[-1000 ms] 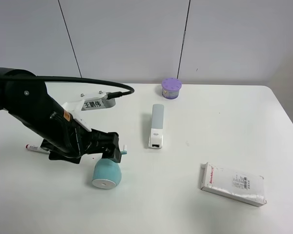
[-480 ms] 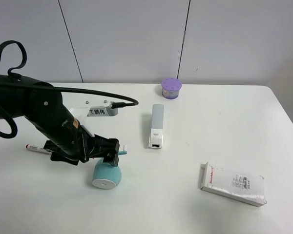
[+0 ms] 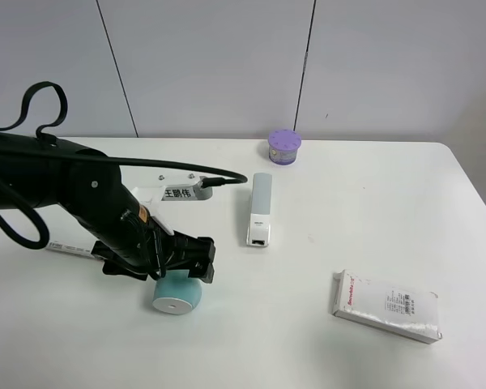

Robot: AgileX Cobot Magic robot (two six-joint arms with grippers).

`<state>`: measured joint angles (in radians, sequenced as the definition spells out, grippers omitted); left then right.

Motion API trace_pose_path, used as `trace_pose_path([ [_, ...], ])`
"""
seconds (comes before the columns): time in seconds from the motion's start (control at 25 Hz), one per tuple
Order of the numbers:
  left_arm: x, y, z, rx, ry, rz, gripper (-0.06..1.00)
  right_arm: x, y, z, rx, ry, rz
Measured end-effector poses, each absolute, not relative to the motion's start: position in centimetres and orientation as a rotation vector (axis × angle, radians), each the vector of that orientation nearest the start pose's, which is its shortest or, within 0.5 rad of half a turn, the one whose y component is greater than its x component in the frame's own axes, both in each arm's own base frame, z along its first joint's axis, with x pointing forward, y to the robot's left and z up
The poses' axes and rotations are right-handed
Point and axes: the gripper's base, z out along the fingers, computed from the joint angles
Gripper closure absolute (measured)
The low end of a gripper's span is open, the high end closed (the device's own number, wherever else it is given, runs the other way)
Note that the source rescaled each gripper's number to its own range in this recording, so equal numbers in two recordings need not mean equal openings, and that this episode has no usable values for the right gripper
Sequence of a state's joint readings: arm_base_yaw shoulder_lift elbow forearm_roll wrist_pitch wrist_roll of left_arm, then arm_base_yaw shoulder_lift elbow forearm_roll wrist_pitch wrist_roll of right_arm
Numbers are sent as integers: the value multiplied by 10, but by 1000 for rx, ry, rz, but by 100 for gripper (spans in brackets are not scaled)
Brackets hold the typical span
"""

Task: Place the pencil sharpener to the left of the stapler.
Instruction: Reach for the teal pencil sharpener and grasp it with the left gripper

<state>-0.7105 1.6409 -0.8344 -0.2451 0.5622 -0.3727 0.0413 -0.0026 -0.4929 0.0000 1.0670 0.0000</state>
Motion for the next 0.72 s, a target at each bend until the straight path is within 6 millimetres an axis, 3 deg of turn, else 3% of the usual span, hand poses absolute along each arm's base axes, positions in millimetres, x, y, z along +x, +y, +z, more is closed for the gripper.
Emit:
trace_pose_path([
  [0.28,217,-200,144,221,2971,-372,-2,-5,0,275,-42,2055,26],
  [0.72,220,-202,127,216,2990,-340,-2,-5,0,275,-42,2055,26],
])
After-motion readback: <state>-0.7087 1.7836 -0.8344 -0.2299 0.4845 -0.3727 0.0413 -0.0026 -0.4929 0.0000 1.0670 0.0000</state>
